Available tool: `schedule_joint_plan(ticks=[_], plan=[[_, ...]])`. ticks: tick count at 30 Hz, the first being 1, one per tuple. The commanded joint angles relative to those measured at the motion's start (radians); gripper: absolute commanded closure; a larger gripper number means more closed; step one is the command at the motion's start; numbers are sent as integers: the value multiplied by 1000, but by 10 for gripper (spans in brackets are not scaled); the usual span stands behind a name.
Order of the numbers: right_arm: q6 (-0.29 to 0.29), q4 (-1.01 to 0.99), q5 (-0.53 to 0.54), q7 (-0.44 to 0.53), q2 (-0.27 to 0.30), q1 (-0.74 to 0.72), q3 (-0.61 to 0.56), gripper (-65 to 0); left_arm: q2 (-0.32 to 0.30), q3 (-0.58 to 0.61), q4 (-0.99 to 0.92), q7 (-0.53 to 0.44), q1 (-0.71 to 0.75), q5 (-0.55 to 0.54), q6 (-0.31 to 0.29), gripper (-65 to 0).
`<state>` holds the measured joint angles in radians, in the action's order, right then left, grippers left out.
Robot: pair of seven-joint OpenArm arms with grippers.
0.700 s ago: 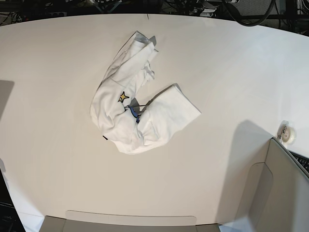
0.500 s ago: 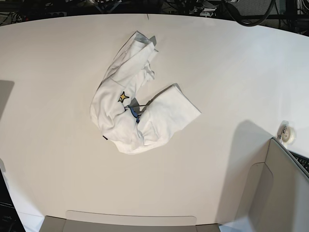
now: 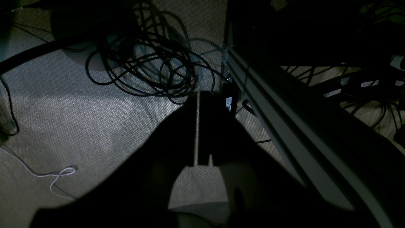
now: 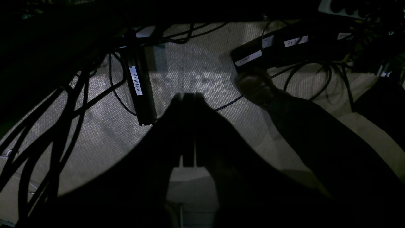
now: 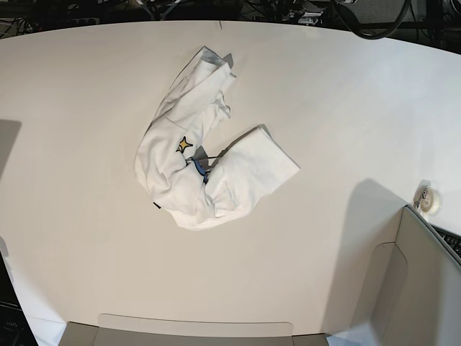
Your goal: Layout the t-shirt on the table in an organized manner, then fold the t-shirt properly
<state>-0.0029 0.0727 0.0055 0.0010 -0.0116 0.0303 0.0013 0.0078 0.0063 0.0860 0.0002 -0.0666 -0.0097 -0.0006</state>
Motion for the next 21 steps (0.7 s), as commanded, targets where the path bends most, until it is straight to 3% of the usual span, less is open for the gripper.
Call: schedule_joint_plan(ticks=[1, 15, 21], plan=[[5, 2, 3, 6, -1, 3, 3, -2, 2, -2, 4, -6, 0, 7, -2, 0], [11, 51, -5, 7, -1, 13, -7, 0, -1, -2, 25, -16, 58, 7, -2, 0], [8, 220, -200, 6, -3, 104, -7, 0, 11, -2, 242, -16, 216, 6, -2, 0]])
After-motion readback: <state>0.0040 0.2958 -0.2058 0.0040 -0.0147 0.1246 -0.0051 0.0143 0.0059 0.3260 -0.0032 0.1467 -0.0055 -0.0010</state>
